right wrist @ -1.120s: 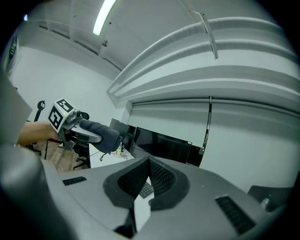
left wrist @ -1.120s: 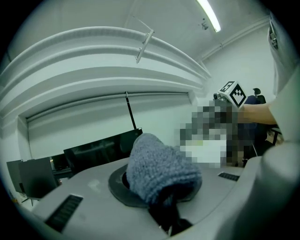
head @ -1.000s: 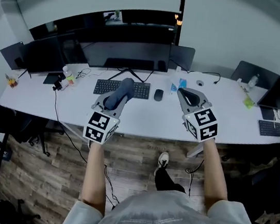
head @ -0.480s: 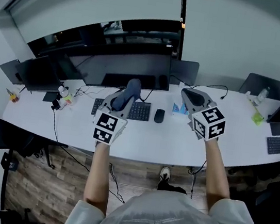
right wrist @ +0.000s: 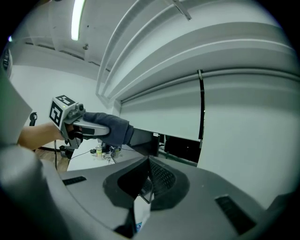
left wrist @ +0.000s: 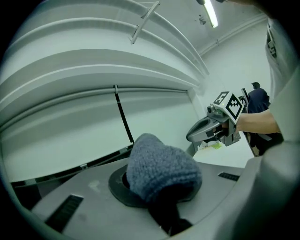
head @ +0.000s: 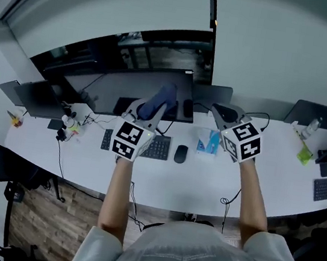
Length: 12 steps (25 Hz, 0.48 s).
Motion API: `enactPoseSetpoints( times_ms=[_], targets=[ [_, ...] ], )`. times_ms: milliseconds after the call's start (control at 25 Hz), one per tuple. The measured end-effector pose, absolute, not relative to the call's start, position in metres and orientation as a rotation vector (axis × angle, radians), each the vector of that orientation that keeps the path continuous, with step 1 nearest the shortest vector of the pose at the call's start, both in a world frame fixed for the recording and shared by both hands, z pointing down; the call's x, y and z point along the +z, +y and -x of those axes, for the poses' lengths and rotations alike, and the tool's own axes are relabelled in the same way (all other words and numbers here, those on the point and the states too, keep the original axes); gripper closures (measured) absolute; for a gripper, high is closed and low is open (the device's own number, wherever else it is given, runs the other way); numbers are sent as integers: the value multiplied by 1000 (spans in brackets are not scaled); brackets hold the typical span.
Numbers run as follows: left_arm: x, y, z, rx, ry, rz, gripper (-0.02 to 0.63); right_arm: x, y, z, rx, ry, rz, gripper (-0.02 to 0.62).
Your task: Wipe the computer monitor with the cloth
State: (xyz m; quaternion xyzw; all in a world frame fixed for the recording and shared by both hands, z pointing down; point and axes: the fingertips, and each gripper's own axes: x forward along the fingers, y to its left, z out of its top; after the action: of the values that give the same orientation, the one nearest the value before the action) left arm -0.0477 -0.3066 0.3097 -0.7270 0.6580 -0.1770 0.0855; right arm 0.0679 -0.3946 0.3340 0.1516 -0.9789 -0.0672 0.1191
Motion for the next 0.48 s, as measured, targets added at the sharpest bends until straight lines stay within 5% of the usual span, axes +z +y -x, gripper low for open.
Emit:
enactPoseSetpoints(
  times_ms=[480],
  targets=[
    [232,-408,51,-383,1857,2052,552,341,-436,-63,-64,-2888,-429,591]
  ],
)
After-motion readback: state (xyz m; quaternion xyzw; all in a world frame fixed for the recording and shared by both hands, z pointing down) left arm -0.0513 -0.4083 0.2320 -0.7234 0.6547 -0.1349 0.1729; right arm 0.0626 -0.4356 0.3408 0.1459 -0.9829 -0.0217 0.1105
